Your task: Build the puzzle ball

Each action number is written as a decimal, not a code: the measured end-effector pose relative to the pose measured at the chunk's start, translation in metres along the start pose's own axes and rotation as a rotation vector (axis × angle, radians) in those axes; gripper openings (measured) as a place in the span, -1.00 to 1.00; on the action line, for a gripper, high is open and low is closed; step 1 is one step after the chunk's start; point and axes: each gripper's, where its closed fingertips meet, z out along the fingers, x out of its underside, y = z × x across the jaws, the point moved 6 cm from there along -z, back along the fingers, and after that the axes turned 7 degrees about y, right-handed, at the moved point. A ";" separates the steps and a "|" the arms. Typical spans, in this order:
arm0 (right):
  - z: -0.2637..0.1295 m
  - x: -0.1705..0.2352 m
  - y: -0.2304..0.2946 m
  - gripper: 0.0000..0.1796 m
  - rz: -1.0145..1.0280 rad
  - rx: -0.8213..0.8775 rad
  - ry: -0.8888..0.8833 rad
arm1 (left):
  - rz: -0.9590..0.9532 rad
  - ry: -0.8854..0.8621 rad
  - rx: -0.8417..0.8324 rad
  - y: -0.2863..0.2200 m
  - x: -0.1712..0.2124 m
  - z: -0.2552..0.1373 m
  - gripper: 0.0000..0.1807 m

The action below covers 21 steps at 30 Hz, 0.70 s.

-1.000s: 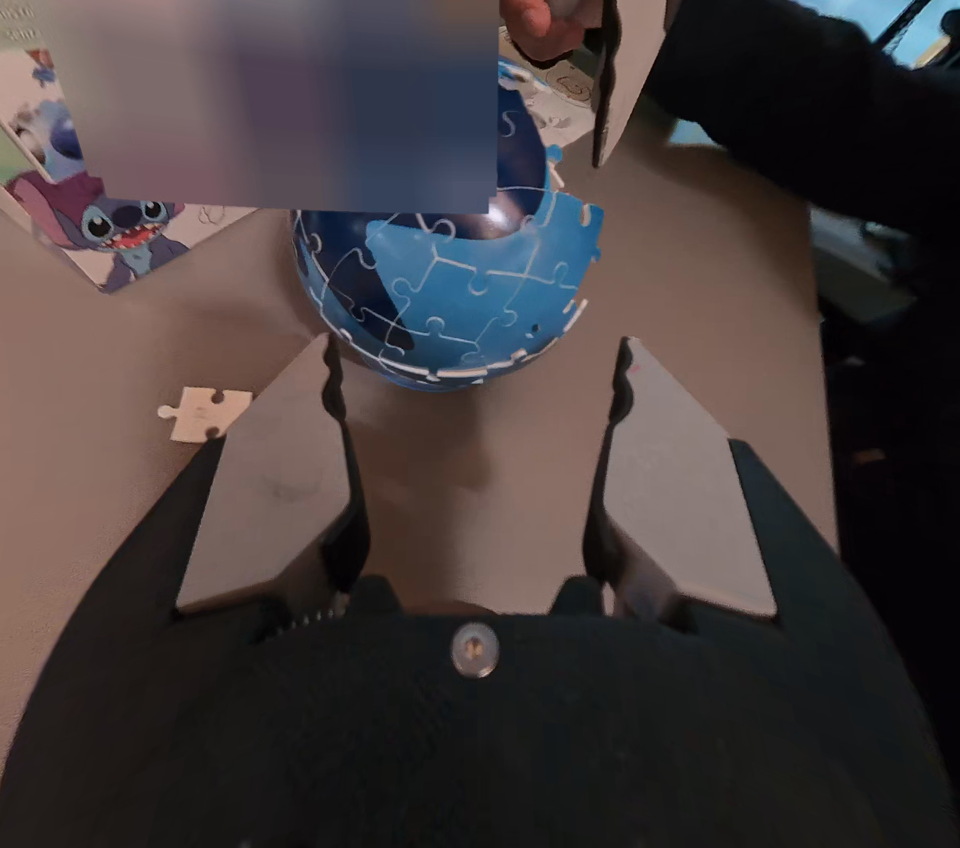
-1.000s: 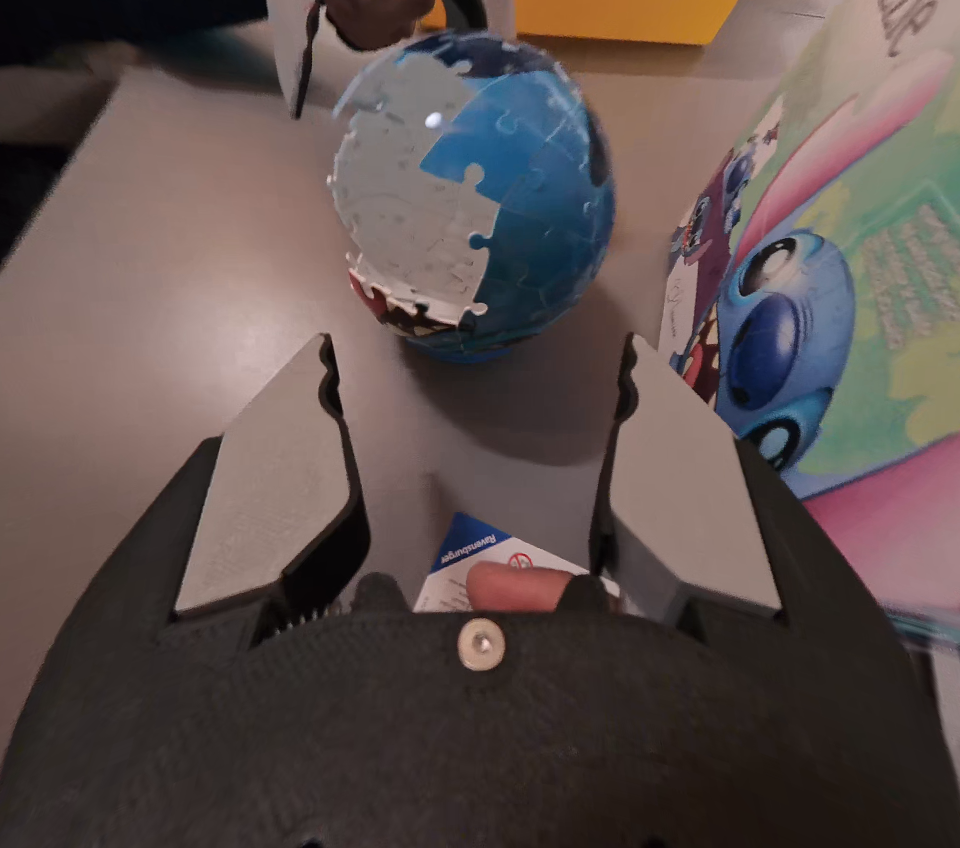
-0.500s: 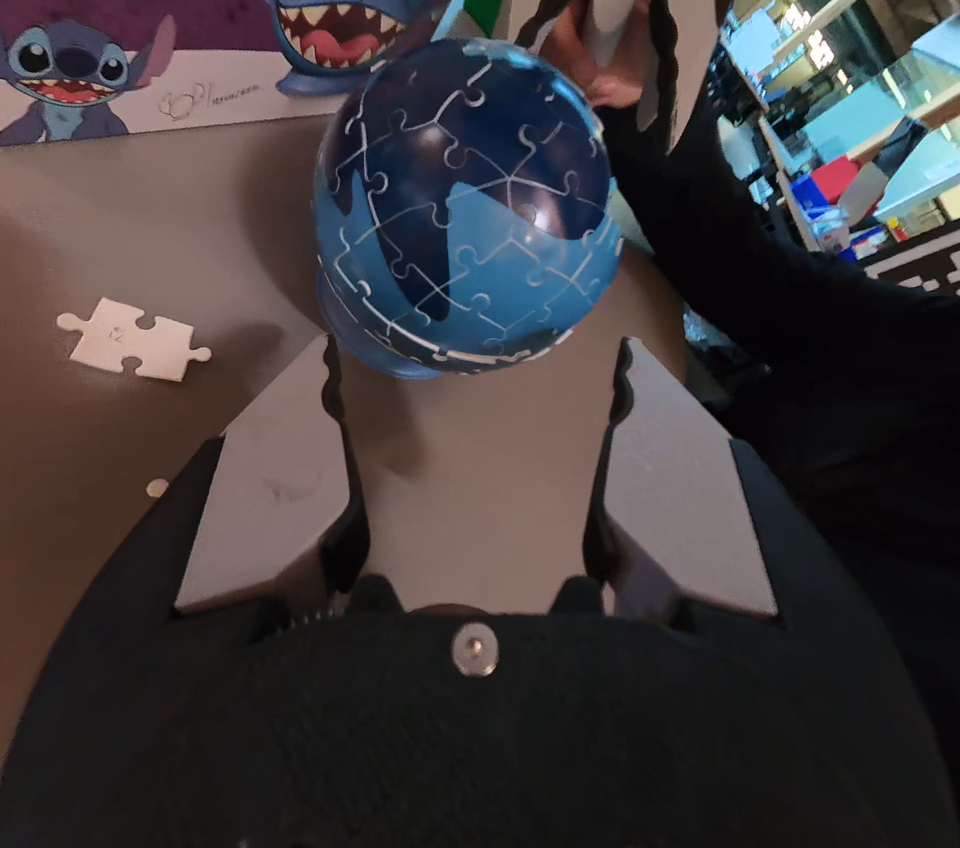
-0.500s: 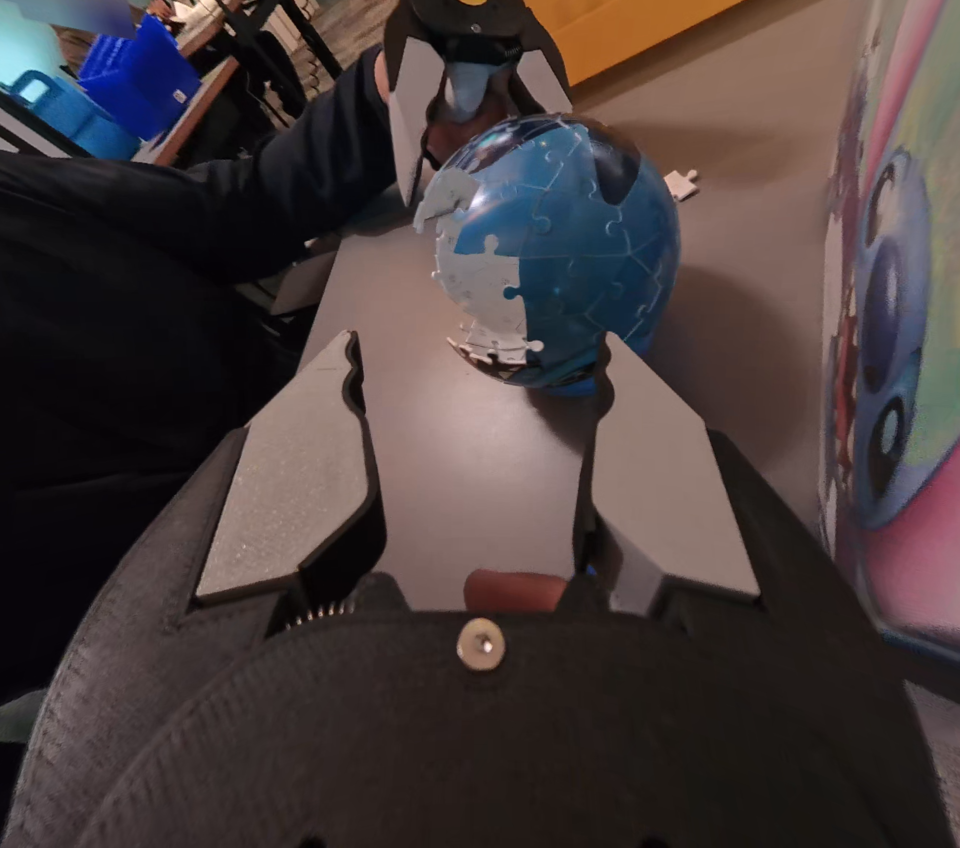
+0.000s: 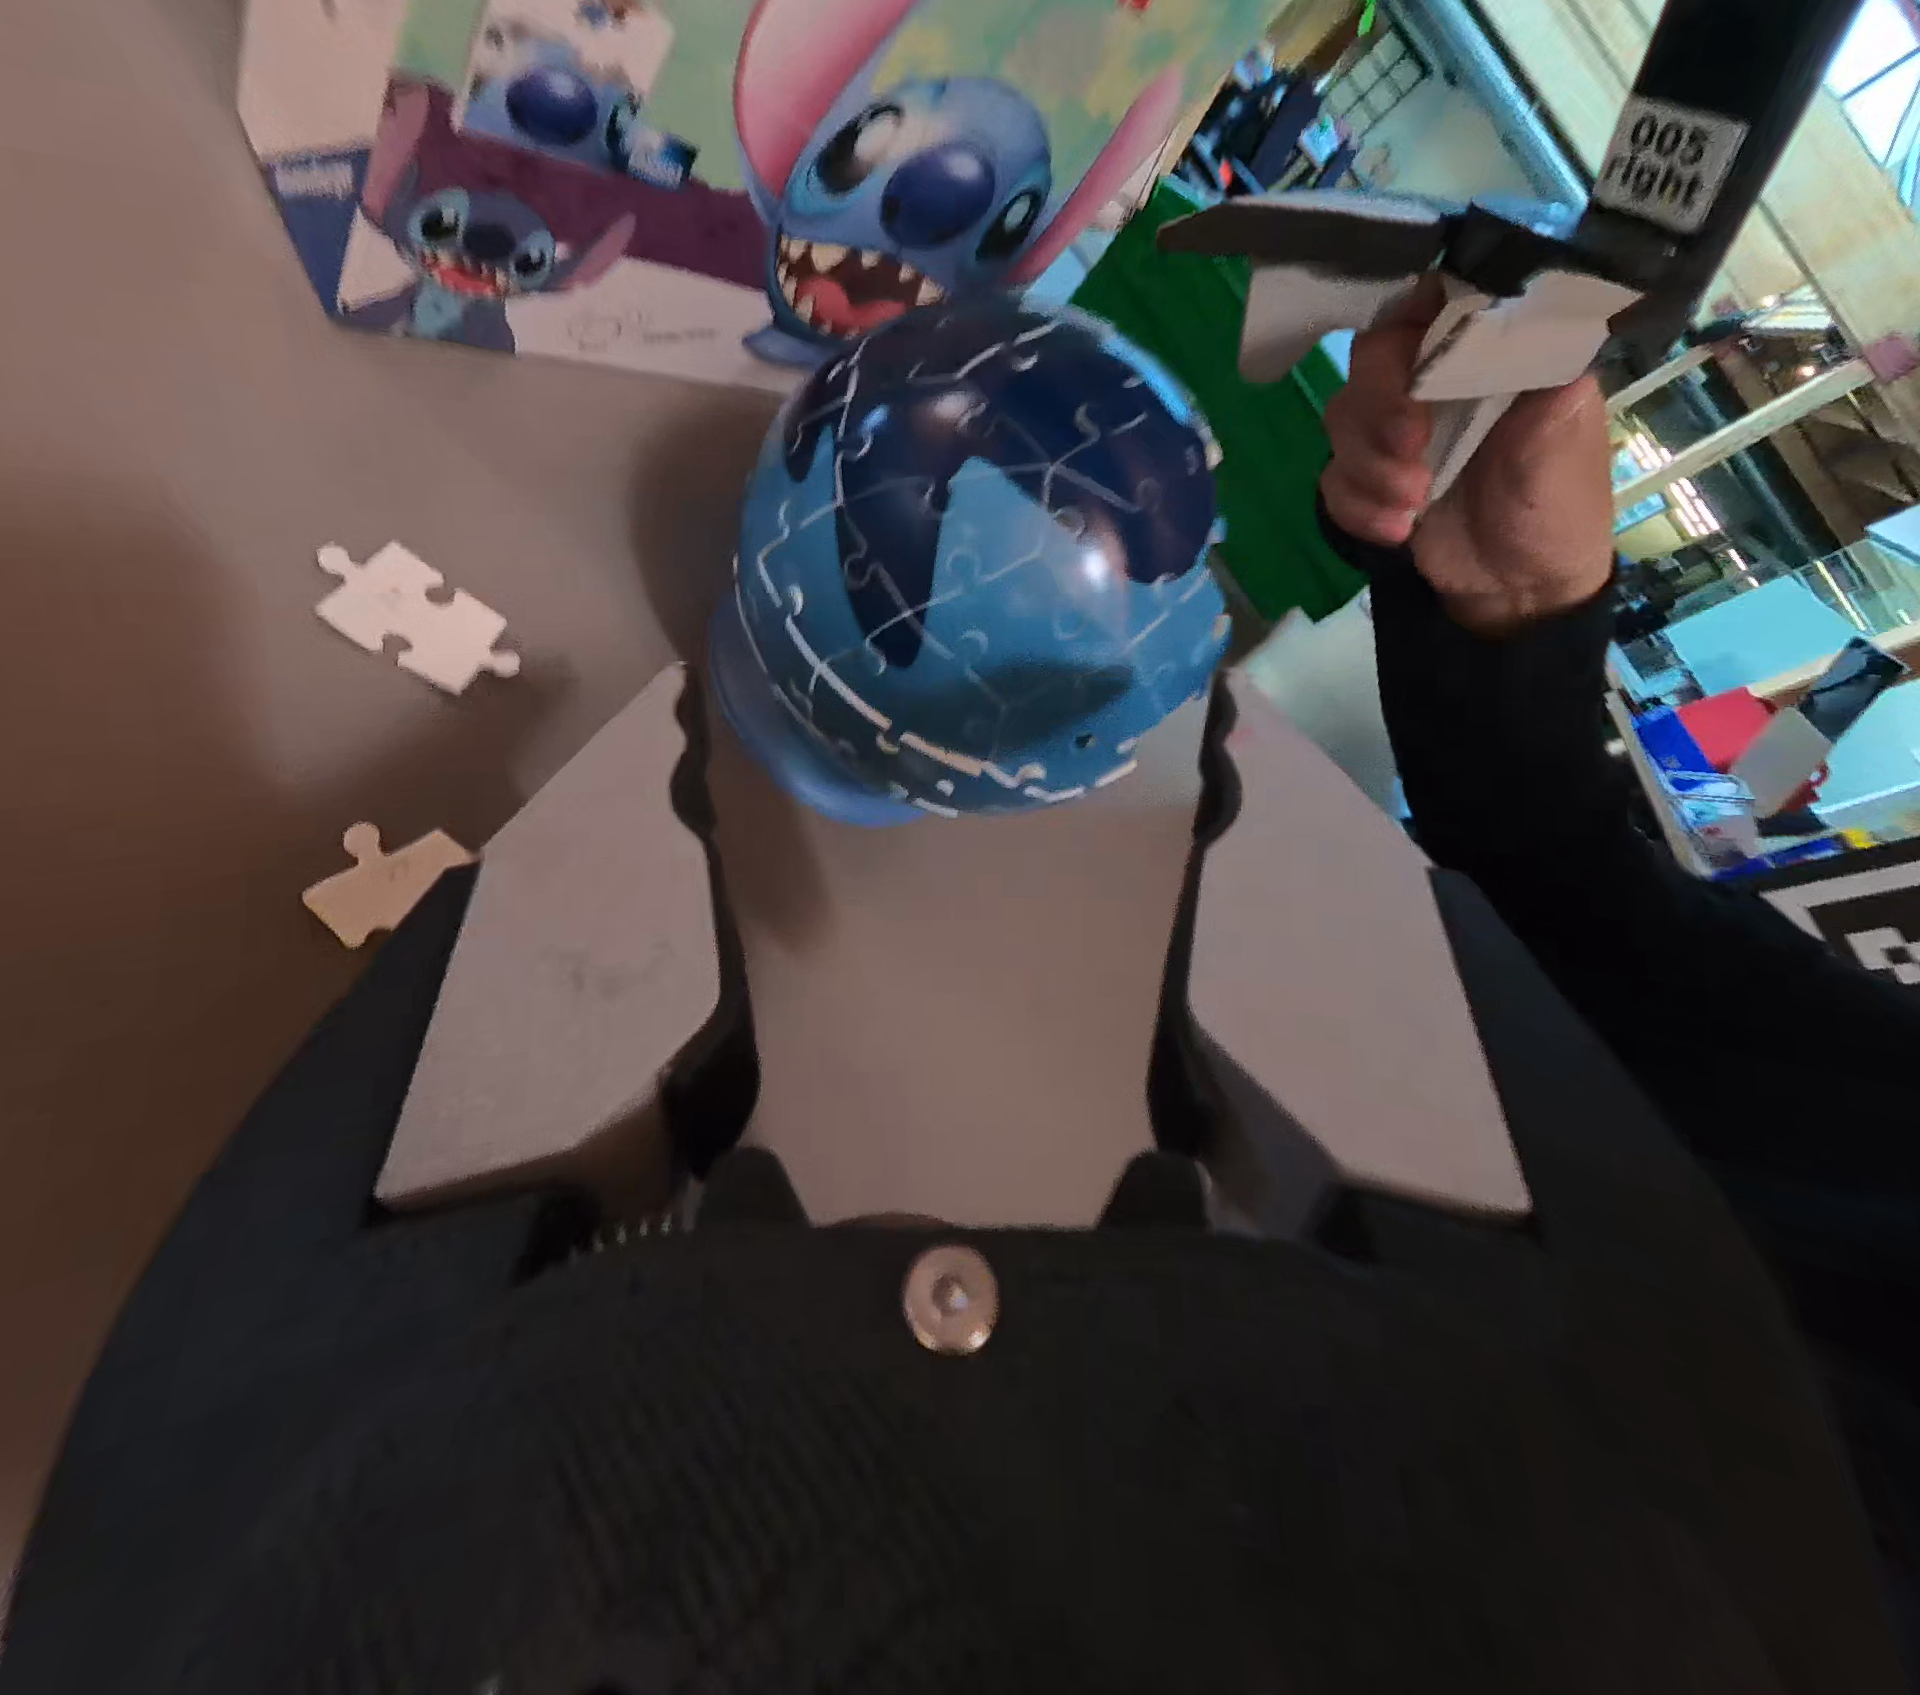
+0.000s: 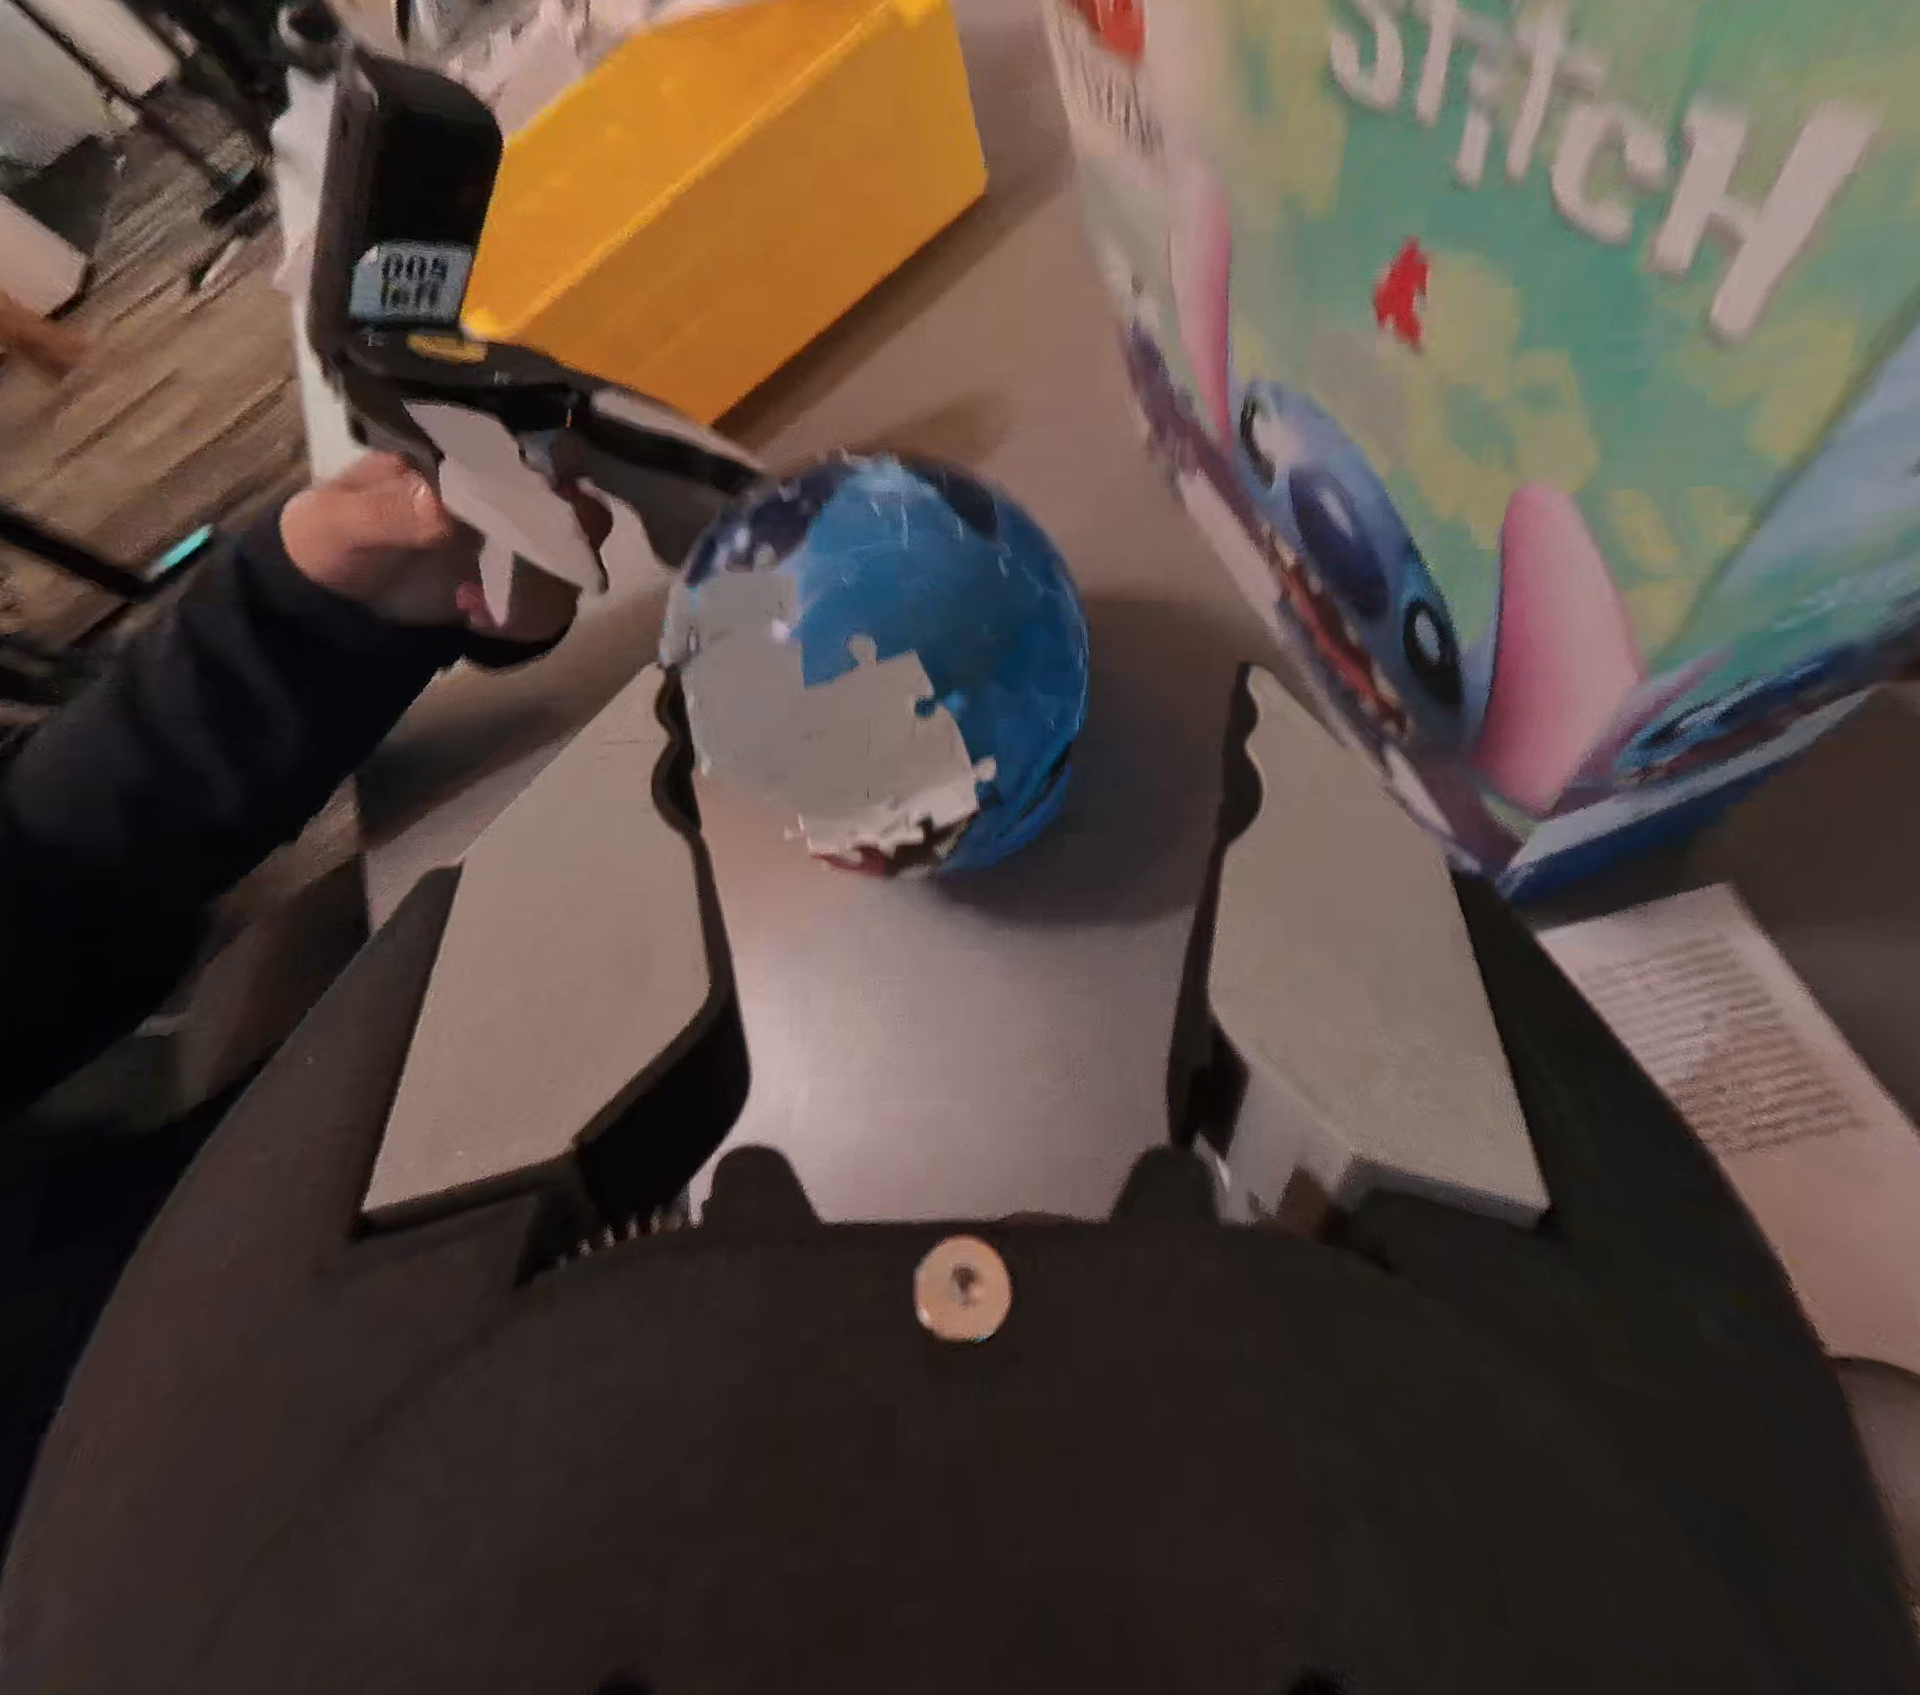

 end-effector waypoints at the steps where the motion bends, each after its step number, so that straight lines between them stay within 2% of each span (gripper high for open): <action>1: -0.004 -0.003 0.005 0.10 0.009 0.047 -0.055 | 0.047 -0.035 0.002 -0.005 -0.003 -0.003 -0.09; 2: -0.007 -0.005 0.009 0.09 0.037 0.074 -0.093 | 0.107 -0.065 -0.001 -0.009 -0.004 -0.005 -0.22; 3: -0.008 -0.006 0.016 0.09 0.057 0.054 -0.110 | 0.155 -0.095 -0.007 -0.012 -0.004 -0.006 -0.23; 6: -0.003 -0.001 0.028 0.05 0.082 -0.038 -0.100 | 0.221 -0.159 -0.025 -0.015 -0.004 -0.009 -0.10; 8: 0.003 0.004 0.021 -0.06 0.081 0.019 -0.082 | 0.242 -0.147 -0.040 -0.010 0.002 -0.010 -0.29; 9: 0.008 0.008 0.014 -0.08 0.096 0.054 -0.052 | 0.232 -0.132 -0.073 -0.004 0.006 -0.009 -0.30; 12: 0.018 0.014 0.001 -0.07 0.159 0.067 0.040 | 0.163 -0.059 -0.088 0.006 0.015 -0.004 -0.15; 17: 0.020 0.009 -0.013 -0.06 0.241 0.008 0.105 | 0.101 -0.112 0.016 -0.002 0.011 -0.007 -0.30; 19: 0.022 0.008 -0.016 -0.08 0.277 -0.047 0.113 | 0.074 -0.077 0.008 0.002 0.016 -0.003 -0.25; 21: 0.029 0.012 -0.020 -0.06 0.317 -0.079 0.145 | 0.048 -0.029 -0.004 0.006 0.021 0.004 -0.07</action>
